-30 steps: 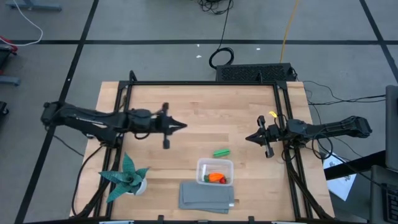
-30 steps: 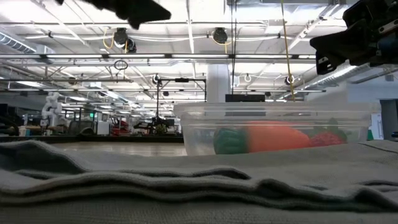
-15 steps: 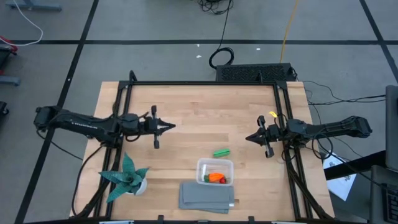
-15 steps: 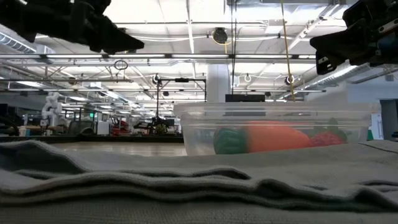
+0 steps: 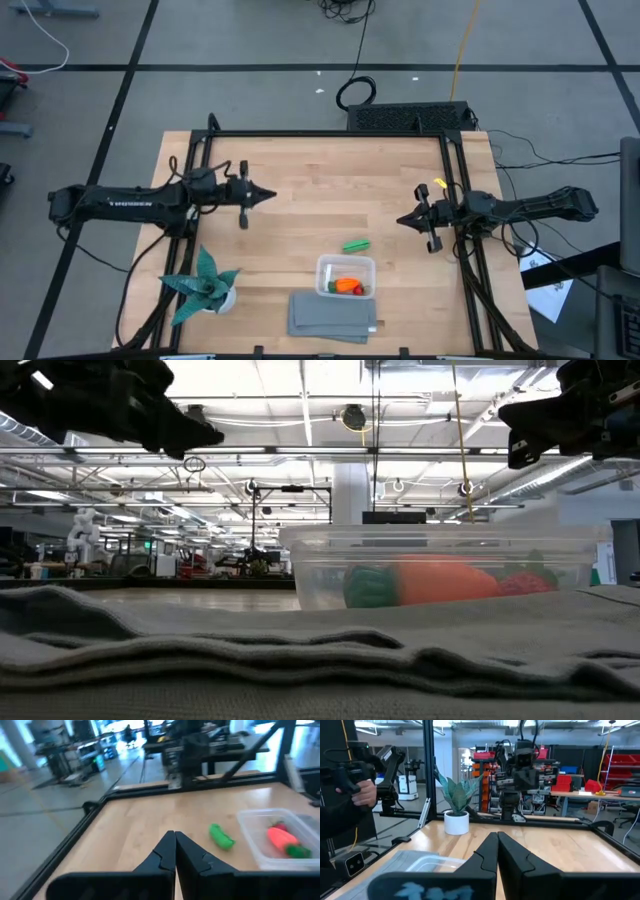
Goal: Pick and placing Produce into tupperware
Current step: Put the green pea into the transparent bin
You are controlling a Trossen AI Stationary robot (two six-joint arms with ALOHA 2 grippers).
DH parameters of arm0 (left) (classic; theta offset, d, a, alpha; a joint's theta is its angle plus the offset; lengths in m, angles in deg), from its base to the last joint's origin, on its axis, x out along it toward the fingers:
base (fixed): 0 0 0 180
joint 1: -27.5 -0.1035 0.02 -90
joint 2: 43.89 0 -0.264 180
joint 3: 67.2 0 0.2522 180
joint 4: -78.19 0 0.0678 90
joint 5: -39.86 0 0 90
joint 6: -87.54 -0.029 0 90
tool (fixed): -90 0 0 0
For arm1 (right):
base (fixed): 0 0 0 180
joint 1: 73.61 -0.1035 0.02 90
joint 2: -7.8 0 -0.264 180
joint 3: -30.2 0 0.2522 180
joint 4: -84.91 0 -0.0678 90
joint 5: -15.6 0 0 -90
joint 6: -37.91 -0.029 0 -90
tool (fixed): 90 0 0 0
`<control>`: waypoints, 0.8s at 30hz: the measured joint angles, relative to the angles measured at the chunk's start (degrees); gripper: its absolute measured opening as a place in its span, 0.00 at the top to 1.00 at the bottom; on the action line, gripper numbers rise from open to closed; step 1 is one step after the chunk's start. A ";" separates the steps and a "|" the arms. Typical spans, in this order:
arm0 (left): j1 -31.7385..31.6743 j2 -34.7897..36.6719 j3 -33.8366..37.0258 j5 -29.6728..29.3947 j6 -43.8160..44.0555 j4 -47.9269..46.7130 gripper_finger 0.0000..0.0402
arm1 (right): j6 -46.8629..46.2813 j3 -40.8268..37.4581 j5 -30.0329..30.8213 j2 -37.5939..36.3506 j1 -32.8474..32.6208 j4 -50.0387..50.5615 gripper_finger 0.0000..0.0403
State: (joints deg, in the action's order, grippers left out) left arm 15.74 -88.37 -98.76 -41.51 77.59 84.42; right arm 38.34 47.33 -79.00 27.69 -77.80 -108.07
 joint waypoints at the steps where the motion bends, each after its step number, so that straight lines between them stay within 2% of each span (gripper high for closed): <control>1: 0.75 0.78 0.00 0.04 -0.74 -0.57 1.00 | -0.05 0.00 0.02 -0.01 0.00 -0.10 1.00; 7: 3.65 7.00 4.06 -6.71 -3.26 -0.60 1.00 | -1.01 0.00 0.00 0.01 0.00 0.24 1.00; 14: 2.68 15.29 10.43 -6.17 -0.28 -0.86 1.00 | -1.26 0.00 0.02 0.00 0.00 0.03 1.00; 17: 2.72 18.77 12.61 -8.55 2.27 -1.82 1.00 | -1.34 -0.01 0.02 0.01 0.02 -0.49 1.00; 24: 4.95 25.79 13.16 -8.35 2.78 -8.95 1.00 | -2.37 -0.01 0.13 0.00 0.02 -0.40 1.00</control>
State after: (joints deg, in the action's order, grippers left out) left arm 20.69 -62.58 -85.60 -49.86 80.37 75.47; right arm 35.97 47.32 -78.87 27.70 -77.78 -108.47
